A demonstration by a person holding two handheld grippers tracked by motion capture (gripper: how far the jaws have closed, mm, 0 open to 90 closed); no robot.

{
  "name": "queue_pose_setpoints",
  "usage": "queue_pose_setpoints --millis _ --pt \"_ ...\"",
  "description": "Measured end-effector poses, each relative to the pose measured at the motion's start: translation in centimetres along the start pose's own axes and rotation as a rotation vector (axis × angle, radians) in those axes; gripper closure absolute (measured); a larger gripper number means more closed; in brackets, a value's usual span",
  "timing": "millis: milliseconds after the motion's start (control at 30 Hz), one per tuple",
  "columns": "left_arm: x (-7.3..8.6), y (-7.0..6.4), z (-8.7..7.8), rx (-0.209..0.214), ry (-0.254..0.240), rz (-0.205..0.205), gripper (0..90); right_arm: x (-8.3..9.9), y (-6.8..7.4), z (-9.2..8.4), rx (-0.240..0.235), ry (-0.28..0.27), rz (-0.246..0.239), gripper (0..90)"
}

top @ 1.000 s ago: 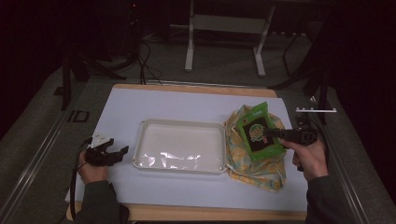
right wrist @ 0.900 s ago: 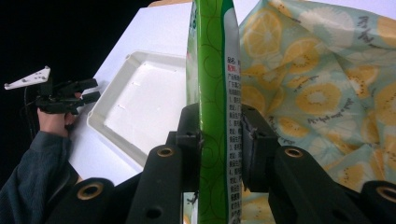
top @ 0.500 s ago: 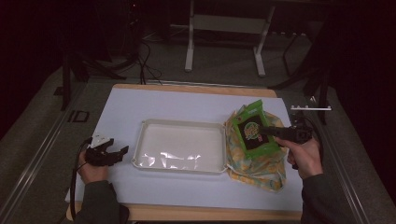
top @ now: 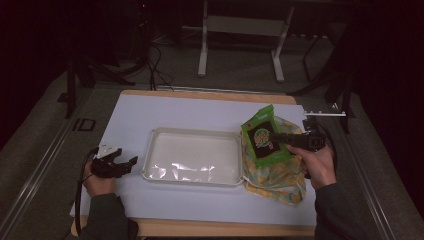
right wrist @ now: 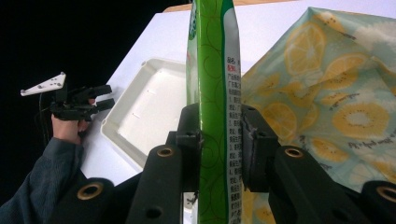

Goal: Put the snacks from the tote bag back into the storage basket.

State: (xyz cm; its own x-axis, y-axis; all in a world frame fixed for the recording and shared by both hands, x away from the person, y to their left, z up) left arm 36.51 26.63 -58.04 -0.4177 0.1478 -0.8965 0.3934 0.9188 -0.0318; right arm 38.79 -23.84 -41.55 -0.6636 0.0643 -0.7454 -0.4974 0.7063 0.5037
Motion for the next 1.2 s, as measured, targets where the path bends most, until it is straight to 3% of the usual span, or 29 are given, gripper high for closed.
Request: queue_pose_setpoints --millis 800,1200 --pt "0.0 0.0 0.0 0.000 0.000 0.001 28.3 0.2 1.6 2.8 -0.012 -0.005 -0.003 72.3" --pt "0.0 0.0 0.0 0.000 0.001 0.001 28.2 0.6 1.6 4.1 0.002 -0.006 0.005 72.2"
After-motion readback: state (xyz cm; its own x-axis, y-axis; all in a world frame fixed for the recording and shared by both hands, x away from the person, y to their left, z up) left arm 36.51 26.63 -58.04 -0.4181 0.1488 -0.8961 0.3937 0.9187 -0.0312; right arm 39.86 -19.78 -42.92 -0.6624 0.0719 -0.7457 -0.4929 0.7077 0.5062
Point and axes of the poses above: each handheld gripper's, and its own axes: z roughly forward along the jaws, x roughly out of its underside, y roughly to its left, the point moved 7 cm from there along z, roughly forward along the jaws, and after that the axes turned 10 degrees about -y, right-handed, at the moved point
